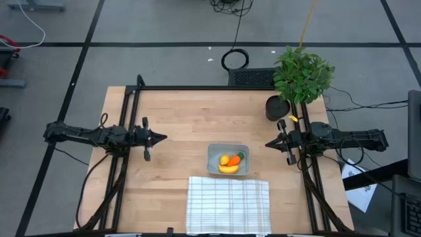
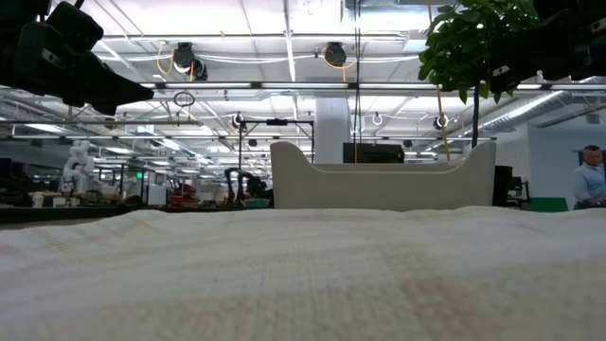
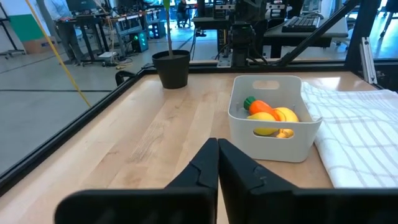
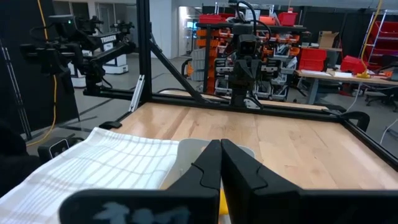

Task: Pick and placing Produce into tupperware
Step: Return to Home Position

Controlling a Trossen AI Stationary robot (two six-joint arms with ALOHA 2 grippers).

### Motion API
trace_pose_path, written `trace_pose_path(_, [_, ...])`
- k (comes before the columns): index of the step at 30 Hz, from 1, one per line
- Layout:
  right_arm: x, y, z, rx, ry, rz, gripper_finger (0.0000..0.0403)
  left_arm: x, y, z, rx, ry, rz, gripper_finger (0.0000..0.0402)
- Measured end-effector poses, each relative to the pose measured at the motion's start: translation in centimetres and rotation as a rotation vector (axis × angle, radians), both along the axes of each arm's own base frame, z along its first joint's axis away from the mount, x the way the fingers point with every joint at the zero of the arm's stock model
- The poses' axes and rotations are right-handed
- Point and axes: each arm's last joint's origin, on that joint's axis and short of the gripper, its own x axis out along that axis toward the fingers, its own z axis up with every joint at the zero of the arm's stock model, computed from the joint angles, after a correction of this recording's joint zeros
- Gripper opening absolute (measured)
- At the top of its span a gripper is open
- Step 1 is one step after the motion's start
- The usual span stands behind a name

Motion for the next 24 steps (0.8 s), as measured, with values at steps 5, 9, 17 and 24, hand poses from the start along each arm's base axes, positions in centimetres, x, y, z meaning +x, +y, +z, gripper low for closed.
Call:
trace_pose_path(5, [0.00, 0.00, 0.00, 0.000, 0.000, -0.001, 0.0000, 0.00, 0.00, 0.00, 0.003, 0.000, 0.000, 0.0001])
trace_pose_path(9, [0.00, -0.01, 0.00, 0.000, 0.000, -0.001, 0.0000, 0.00, 0.00, 0.00, 0.000, 0.000, 0.000, 0.0009])
trace_pose_path(17, [0.00, -0.01, 0.00, 0.000, 0.000, -0.002, 0.0000, 0.00, 0.00, 0.00, -0.001, 0.000, 0.000, 0.0023])
trace_pose_path(24, [0.00, -0.01, 0.00, 0.000, 0.000, -0.002, 0.0000, 0.00, 0.00, 0.00, -0.003, 0.000, 0.000, 0.0024])
